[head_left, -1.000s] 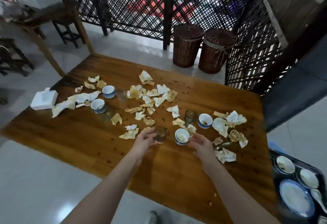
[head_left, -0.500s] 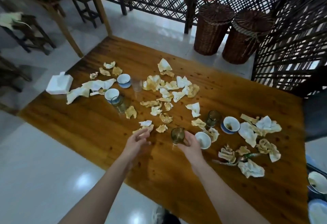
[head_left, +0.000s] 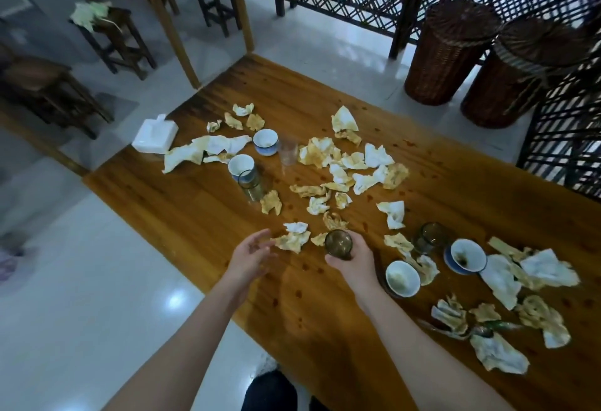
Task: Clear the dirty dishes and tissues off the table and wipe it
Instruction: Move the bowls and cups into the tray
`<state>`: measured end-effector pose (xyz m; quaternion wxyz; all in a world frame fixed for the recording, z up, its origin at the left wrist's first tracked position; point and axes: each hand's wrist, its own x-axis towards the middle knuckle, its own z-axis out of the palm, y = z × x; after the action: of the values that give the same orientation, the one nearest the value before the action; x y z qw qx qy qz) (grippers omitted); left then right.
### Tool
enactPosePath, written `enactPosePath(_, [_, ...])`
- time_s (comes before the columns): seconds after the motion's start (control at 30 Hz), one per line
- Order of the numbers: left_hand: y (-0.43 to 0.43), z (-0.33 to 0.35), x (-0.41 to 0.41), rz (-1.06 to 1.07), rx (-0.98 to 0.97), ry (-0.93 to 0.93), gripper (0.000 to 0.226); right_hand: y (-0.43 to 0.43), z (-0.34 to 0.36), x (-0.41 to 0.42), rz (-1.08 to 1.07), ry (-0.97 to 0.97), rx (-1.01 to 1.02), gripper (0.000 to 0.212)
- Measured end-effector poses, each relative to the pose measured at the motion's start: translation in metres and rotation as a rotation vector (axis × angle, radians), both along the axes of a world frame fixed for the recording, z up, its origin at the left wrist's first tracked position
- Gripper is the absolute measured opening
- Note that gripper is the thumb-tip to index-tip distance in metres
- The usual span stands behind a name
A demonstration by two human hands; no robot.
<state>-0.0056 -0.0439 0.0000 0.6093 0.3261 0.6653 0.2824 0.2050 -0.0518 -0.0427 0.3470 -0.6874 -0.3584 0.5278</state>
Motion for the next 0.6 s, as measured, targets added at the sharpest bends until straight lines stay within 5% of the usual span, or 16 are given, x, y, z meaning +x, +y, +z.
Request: enactPosePath(0.6, [0.108,-0.020,-0.079,0.037,0.034,0.023,0.052,0.077,0.015,-0.058,-0.166,0.002,0.031,0.048])
